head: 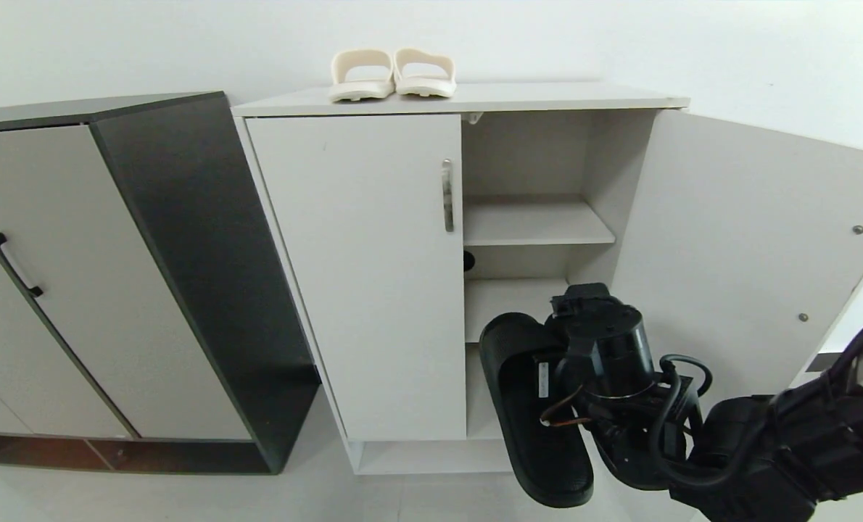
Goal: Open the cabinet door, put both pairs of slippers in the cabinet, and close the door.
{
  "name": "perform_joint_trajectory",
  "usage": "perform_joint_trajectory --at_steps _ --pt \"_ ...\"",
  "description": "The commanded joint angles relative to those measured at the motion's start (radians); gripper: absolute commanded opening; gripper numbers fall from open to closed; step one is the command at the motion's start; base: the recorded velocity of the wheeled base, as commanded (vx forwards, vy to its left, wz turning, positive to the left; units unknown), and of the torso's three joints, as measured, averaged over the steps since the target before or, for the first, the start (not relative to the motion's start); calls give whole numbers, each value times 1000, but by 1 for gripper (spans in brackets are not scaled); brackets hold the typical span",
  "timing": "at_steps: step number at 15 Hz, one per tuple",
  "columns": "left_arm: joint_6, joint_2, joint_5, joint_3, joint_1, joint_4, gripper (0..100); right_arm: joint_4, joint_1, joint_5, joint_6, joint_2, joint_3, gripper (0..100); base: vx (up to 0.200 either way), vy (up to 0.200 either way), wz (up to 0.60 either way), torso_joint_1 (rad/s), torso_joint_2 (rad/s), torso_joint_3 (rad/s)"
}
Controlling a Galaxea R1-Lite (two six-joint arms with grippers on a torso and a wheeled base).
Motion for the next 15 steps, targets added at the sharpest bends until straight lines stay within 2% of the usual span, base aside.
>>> perform_joint_trajectory --at_steps 1,7,12,15 --pt "-1 3 0 0 0 0 0 -29 2 0 -3 72 -14 0 0 0 0 0 0 0" --pt "-1 3 0 0 0 0 0 -68 -44 -11 -6 258 -165 0 0 0 0 0 0 0" --pt "-1 3 0 0 0 0 0 -80 -81 -12 -3 319 -201 0 0 0 0 0 0 0" --pt "-1 3 0 0 0 0 0 -94 -81 -20 -3 344 -218 0 0 0 0 -1 1 -142"
